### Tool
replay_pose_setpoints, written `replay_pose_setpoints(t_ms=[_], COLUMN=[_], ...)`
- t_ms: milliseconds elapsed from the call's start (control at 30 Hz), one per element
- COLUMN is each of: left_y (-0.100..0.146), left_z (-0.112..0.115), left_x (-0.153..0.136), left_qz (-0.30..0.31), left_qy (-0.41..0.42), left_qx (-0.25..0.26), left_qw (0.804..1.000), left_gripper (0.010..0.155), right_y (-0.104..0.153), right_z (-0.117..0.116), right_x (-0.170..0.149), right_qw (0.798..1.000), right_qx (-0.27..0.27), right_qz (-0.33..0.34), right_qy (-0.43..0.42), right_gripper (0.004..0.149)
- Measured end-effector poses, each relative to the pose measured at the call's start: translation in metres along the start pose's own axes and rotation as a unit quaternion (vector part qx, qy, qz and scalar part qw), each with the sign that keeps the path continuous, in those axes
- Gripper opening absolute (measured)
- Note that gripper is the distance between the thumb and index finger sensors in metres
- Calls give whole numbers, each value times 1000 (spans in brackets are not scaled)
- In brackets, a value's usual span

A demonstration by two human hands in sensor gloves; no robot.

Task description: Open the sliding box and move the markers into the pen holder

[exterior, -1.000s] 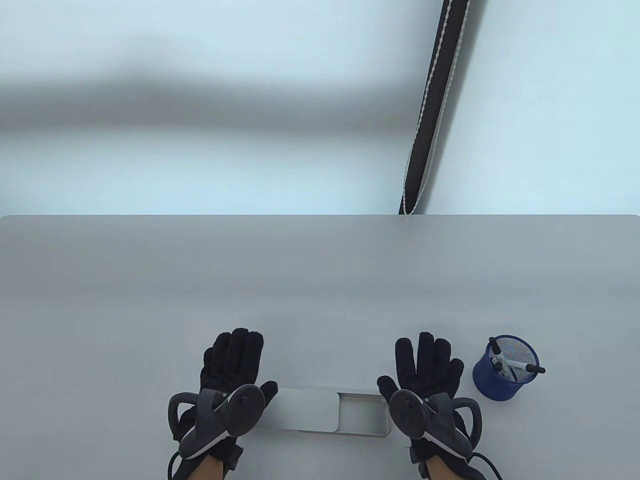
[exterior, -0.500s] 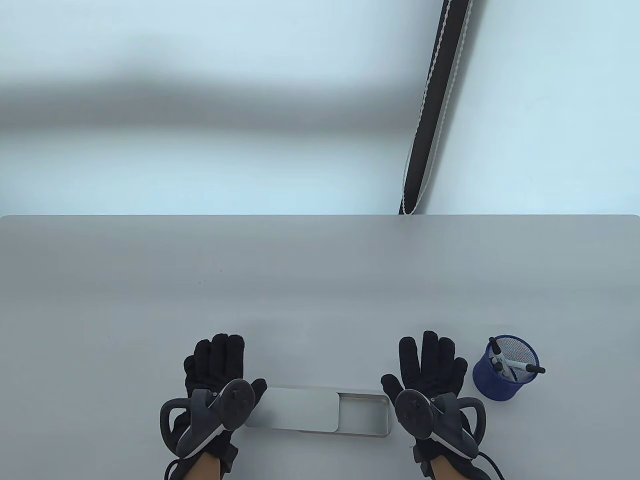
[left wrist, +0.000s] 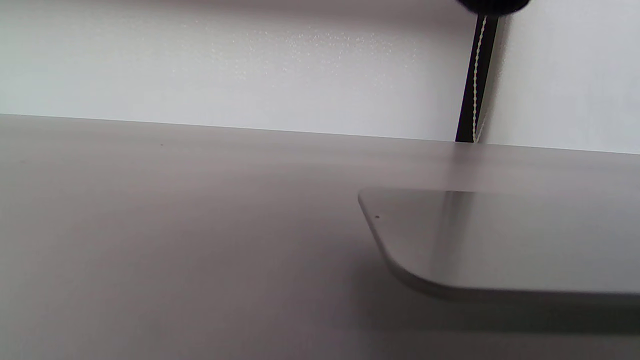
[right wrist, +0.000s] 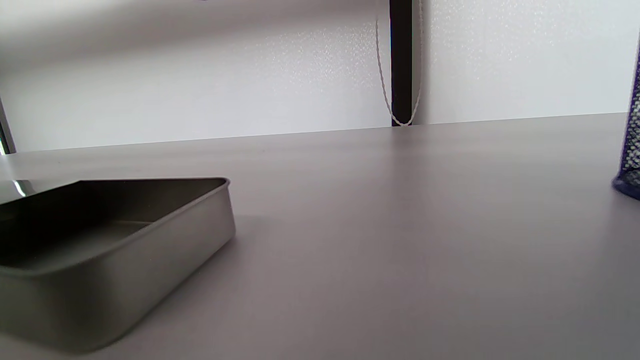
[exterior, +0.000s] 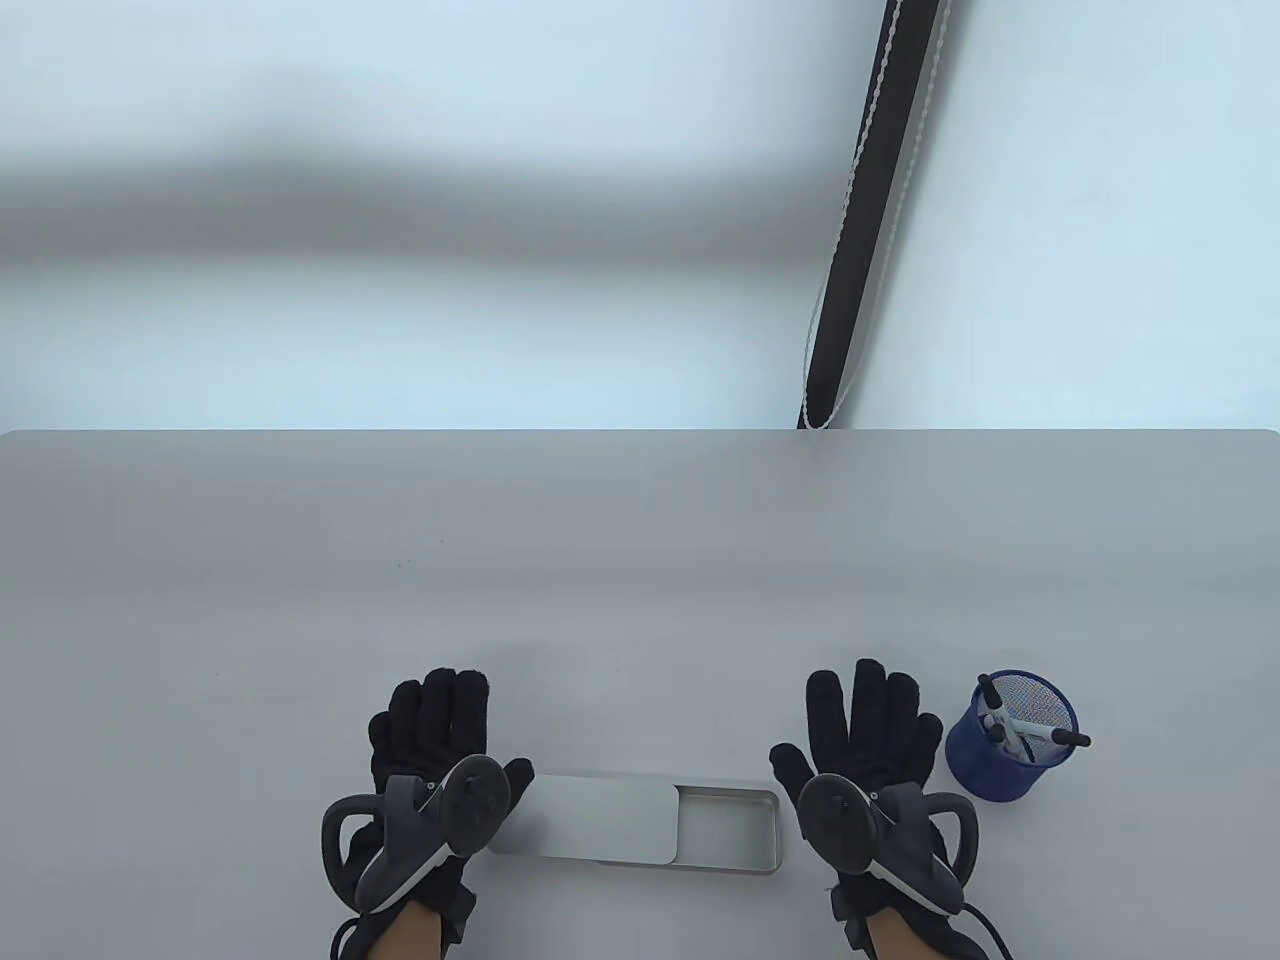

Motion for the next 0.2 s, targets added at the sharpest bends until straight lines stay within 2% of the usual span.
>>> replay_pose_setpoints(t_ms=[200], left_y=[1], left_z=[-1], left_x=[5], left_qz=[9], left_qy=[4], left_qx=[3], left_qw=[1000], left_gripper=[90], right_y=[0], right_z=[-3], right_x=[0], right_qw=[1000], right_qx=[5], right_qz=[0], right_qy=[6], right_gripper=[73])
Point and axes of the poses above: the tracker on the back of each hand, its own x axis roughly to the thumb side, its own y axis roughly from the fingertips to the wrist, z = x × y, the point moved 1 cm from there along -y, roughly from the wrist to the fingertips, and after that the axes turned 13 degrees about -z, right-handed, at the moved point
